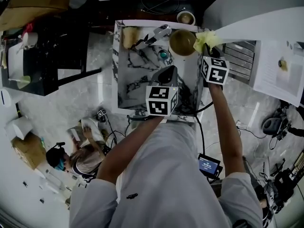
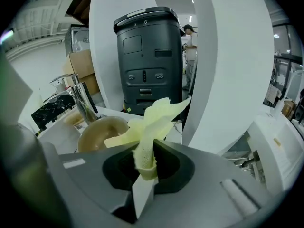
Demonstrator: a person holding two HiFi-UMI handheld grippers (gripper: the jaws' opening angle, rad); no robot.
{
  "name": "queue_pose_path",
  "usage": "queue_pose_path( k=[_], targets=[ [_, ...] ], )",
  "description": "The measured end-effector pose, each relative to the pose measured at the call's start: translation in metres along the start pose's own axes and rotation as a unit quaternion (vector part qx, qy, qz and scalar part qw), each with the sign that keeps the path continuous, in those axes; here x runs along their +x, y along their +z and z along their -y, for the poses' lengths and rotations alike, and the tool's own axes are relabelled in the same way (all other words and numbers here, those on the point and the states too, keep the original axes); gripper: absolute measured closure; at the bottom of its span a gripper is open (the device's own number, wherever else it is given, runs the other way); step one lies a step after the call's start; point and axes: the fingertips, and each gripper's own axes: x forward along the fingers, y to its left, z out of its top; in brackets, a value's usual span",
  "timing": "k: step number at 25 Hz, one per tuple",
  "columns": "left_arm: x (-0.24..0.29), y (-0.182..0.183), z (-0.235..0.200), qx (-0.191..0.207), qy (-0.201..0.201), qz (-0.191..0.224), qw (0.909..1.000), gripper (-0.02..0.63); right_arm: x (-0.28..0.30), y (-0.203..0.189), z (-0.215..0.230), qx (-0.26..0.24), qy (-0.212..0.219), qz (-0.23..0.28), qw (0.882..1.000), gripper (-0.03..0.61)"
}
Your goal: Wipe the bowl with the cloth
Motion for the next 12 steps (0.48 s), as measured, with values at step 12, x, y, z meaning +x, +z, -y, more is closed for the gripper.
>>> queue_pose_path(
  k=[12],
  targets=[
    [-0.018,0.009,0.004,0.013,-0.015,0.015,0.9997,0.610,-0.029,0.003,0.006,0.041,-0.023,0.022,0.999,0.344]
  ],
)
